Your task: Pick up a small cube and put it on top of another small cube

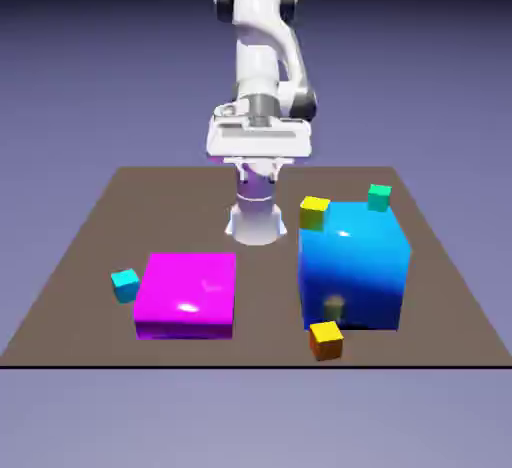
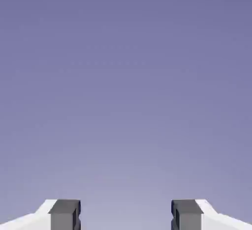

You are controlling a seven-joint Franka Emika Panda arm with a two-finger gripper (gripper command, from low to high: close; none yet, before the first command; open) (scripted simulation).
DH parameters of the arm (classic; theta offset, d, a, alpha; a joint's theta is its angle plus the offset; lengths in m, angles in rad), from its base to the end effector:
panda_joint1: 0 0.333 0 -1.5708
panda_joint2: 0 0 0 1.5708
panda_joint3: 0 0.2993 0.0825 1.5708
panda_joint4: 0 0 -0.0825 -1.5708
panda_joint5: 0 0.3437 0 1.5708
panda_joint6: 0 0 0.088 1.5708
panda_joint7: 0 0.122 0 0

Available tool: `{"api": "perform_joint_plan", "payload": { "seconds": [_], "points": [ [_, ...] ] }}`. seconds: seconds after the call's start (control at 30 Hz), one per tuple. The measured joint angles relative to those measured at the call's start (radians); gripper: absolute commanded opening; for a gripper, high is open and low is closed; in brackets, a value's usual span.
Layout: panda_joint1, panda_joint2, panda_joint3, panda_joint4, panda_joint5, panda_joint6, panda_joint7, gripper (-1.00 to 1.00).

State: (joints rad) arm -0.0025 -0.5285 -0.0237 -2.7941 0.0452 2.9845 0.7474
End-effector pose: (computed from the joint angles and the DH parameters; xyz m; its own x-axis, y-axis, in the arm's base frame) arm 0.3835 -0.0132 0.4424 0.5153 -0.7292 0.4503 -0.5482 -0.6843 -0.4809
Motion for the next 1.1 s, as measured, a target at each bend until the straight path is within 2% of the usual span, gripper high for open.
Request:
{"api": "perform_joint_plan", "payload": {
  "seconds": [0.57,1.1],
  "points": [
    [-0.364,0.613,-0.431,0.293,0.658,-0.72,0.15,0.0],
    [-0.552,1.164,-0.747,0.505,1.259,-1.416,0.235,0.0]
  ]
}}
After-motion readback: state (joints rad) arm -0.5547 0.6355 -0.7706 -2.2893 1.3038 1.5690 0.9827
